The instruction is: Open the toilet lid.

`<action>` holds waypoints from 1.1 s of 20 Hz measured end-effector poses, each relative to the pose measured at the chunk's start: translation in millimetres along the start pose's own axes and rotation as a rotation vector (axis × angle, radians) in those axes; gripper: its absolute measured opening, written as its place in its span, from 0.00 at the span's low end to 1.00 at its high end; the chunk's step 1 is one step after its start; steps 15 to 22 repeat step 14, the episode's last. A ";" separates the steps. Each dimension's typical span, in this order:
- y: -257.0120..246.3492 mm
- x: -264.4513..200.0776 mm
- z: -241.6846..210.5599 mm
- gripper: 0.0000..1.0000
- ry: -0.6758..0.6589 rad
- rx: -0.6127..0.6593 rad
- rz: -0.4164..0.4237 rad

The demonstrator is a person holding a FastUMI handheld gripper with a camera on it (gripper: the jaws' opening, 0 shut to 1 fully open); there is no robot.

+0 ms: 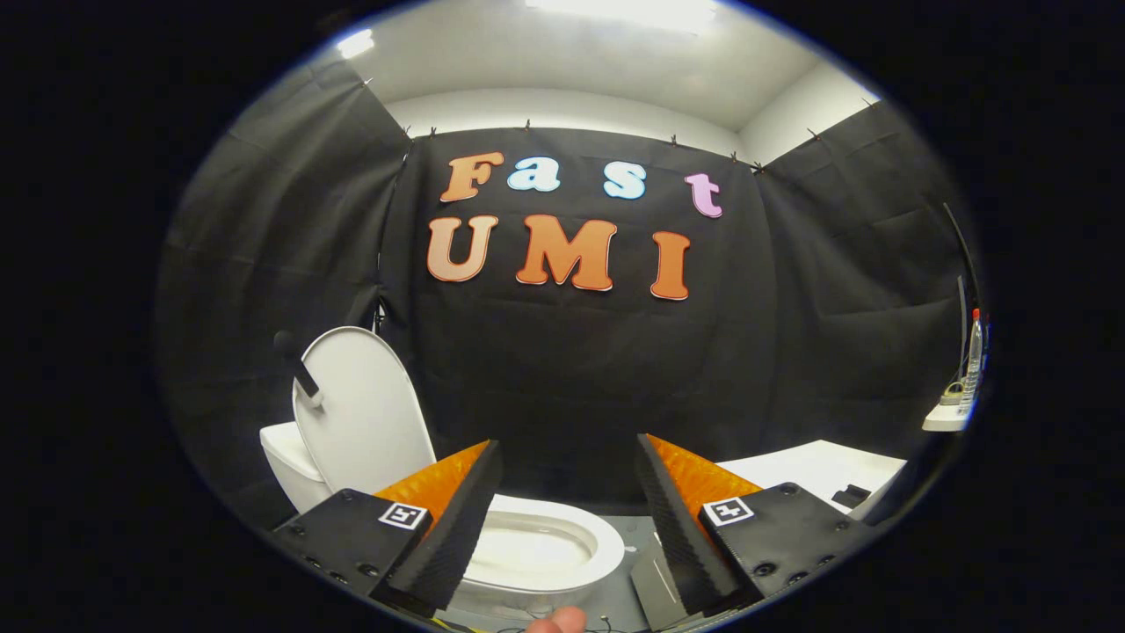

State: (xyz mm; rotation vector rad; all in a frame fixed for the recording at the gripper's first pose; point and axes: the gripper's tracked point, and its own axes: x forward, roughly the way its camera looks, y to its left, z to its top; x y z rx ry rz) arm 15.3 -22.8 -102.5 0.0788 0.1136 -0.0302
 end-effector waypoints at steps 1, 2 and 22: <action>2.0 -0.1 0.7 0.98 0.001 -0.005 0.002; 4.5 -0.1 1.5 0.98 0.001 -0.008 0.004; 30.6 -1.2 6.0 0.98 0.002 -0.045 0.033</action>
